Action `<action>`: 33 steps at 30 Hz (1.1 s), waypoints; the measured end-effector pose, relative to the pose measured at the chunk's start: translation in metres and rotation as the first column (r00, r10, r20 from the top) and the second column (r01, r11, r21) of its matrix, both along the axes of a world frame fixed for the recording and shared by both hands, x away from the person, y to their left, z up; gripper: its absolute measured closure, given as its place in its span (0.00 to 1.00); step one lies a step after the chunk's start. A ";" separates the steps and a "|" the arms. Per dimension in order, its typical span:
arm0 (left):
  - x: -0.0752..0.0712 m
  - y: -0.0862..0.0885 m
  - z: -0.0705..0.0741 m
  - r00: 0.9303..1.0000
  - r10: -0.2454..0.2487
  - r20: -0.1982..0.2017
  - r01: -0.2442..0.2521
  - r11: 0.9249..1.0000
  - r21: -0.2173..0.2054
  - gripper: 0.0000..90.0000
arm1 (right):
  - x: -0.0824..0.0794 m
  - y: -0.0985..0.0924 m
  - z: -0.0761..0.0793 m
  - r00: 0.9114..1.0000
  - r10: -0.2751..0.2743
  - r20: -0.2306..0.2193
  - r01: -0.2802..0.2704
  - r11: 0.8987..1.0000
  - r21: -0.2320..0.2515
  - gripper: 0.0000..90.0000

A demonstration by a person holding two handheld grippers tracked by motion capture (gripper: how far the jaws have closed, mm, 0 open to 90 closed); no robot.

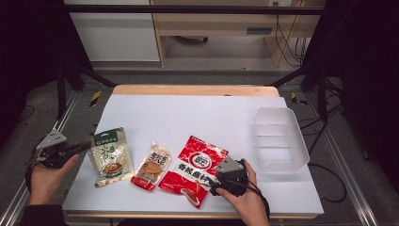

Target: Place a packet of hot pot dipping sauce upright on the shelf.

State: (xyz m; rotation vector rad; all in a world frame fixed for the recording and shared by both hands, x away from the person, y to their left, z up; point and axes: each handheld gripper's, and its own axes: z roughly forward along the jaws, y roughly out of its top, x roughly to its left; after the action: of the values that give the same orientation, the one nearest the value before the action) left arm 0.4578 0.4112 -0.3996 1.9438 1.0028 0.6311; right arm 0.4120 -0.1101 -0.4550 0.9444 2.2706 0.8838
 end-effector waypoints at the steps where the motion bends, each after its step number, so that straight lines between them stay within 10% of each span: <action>1: -0.002 -0.001 0.005 1.000 -0.010 0.010 0.010 1.000 0.002 1.00 | 0.000 -0.001 0.000 1.000 0.000 0.000 0.000 1.000 0.001 0.11; 20: -0.038 -0.043 0.069 0.982 -0.144 0.118 0.131 0.985 0.110 1.00 | 0.001 -0.004 0.000 1.000 -0.011 -0.004 0.011 1.000 0.008 0.11; 33: -0.038 -0.068 0.089 0.968 -0.186 0.171 0.169 0.980 0.104 1.00 | 0.000 -0.004 0.000 1.000 -0.013 -0.014 0.013 1.000 0.023 0.11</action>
State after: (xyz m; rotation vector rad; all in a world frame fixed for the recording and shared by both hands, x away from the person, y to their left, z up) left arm 0.4200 0.3435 -0.3109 1.9866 0.6899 0.7445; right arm 0.4123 -0.1137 -0.4549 0.9771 2.2686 0.9020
